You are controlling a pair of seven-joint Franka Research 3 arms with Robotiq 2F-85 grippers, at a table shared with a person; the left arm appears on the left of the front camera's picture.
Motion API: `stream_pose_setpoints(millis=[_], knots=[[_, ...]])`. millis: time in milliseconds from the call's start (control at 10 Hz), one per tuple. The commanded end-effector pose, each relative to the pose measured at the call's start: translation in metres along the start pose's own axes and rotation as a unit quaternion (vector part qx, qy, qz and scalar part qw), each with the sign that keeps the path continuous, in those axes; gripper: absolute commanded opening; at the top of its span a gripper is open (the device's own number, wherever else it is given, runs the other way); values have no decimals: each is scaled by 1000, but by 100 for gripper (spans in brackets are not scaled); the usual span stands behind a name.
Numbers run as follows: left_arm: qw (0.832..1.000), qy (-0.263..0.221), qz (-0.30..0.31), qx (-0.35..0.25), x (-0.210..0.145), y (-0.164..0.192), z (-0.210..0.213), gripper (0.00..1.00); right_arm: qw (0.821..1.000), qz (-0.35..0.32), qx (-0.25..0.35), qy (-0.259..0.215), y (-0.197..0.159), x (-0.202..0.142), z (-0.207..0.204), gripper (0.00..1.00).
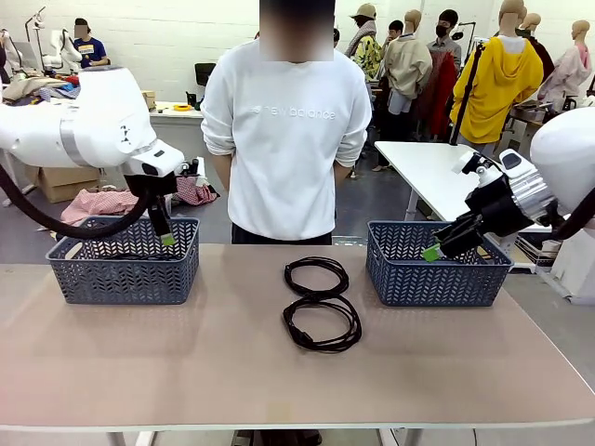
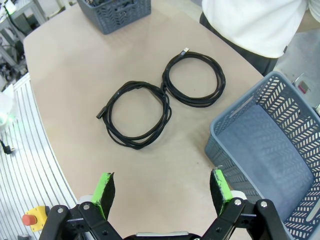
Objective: Organize the cables according to human instructions.
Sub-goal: Pick up a bundle of cables and place it in the basket indicated by the human.
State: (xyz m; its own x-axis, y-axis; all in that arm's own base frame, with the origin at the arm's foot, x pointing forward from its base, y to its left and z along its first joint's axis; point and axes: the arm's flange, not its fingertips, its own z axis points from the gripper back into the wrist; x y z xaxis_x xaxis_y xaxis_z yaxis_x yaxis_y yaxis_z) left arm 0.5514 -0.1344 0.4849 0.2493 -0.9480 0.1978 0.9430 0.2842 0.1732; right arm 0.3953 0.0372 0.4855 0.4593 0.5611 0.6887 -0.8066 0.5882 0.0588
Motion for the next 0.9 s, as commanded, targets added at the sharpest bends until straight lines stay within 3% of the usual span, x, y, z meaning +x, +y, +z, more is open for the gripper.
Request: stream_pose_setpoints(millis=[0,400,800], knots=[[999,-37,-2,-30,-10,-33,1,100,1000,9,9,-13,-3,-1,-2,100],[992,-122,-13,-43,-10,-87,2,100,1000,9,9,-13,-3,-1,-2,100],[984,-171,-27,-36,-11,-117,-2,100,1000,9,9,-13,-3,-1,-2,100]])
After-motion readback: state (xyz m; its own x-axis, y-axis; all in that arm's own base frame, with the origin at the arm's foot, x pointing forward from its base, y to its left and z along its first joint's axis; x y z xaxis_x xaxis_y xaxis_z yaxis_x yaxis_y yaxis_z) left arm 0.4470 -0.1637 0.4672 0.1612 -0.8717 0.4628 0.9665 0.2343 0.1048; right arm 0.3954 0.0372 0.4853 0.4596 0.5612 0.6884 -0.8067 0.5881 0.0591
